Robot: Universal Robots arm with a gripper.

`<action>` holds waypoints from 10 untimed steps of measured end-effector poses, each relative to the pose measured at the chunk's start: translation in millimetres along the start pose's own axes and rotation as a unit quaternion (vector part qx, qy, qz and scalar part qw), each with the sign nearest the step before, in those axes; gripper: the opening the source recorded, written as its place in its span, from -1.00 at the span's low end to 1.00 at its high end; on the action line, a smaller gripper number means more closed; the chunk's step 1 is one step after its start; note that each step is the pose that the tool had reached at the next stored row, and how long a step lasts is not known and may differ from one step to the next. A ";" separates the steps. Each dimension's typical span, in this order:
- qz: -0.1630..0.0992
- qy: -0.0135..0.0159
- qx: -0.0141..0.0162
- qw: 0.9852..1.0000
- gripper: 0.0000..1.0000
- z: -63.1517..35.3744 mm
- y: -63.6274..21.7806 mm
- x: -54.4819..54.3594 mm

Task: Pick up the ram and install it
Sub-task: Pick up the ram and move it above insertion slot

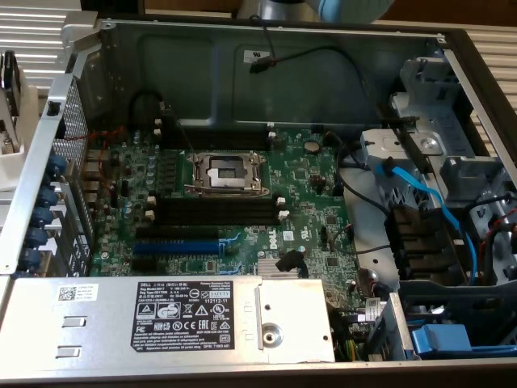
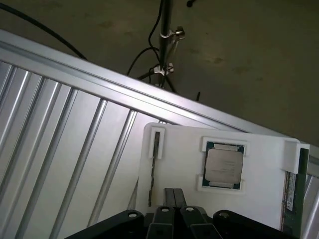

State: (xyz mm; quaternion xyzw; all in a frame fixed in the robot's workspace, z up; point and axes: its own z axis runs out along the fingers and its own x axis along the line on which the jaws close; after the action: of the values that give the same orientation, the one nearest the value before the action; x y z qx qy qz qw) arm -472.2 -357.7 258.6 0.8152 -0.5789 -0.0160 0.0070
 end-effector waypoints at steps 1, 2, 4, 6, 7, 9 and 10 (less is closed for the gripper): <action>0.000 0.000 0.000 1.000 -0.80 1.7 1.2 3.6; 0.000 0.000 0.000 1.000 -0.80 3.6 1.6 7.1; 0.000 0.000 0.000 1.000 -0.80 7.2 -0.1 10.9; 0.000 0.000 0.000 1.000 -0.80 10.7 -4.0 12.4; 0.000 0.000 0.000 1.000 -0.80 12.5 -5.5 12.9; 0.000 0.000 0.000 1.000 -0.80 16.1 -7.1 13.4; 0.000 0.000 0.000 1.000 -0.80 17.9 -7.5 13.6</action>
State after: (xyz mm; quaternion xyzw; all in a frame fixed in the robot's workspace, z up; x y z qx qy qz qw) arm -461.2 -367.9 240.2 0.8152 -0.5789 -0.0160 0.0069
